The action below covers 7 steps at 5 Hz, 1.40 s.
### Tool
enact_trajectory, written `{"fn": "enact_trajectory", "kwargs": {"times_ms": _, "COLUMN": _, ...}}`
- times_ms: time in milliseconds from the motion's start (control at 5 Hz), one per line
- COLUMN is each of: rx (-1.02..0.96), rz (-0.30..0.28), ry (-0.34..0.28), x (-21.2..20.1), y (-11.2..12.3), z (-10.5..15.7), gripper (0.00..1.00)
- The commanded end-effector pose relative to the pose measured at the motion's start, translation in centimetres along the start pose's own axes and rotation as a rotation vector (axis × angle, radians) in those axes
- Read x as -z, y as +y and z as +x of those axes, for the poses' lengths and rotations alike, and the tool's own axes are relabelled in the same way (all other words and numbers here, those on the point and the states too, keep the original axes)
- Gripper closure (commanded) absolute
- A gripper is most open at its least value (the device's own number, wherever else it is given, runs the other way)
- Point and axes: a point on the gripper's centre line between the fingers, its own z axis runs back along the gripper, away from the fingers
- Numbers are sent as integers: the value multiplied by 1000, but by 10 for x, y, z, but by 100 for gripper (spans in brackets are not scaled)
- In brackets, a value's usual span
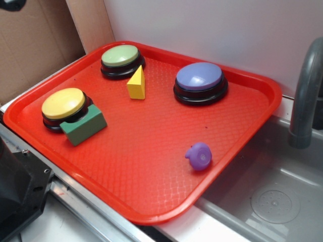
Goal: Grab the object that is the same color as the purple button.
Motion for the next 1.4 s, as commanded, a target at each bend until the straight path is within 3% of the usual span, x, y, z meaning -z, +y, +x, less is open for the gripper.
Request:
{"fn": "enact_trajectory", "kwargs": {"times_ms": 0, "rx": 0, "rz": 0, "ry": 0, "x": 0, "y": 0, "z": 0, "gripper": 0}}
{"fn": "enact_trajectory", "kwargs": {"times_ms": 400, "rx": 262, "rz": 29, "ry": 23, "x": 9, "y": -1, "z": 27, "gripper": 0}}
{"fn": "enact_trajectory", "kwargs": {"times_ms": 600, "rx": 472, "rz": 47, "ry": -10, "x": 20, "y": -5, "z": 51, "gripper": 0}}
{"fn": "enact_trajectory", "kwargs": {"times_ms": 1000, "rx": 785, "rz": 54, "ry": -7, "x": 42, "y": -25, "z": 84, "gripper": 0}}
{"fn": "enact_trajectory", "kwargs": {"times_ms": 1200, "rx": 1032, "rz": 27, "ry": -81, "x": 60, "y": -52, "z": 102, "gripper": 0}}
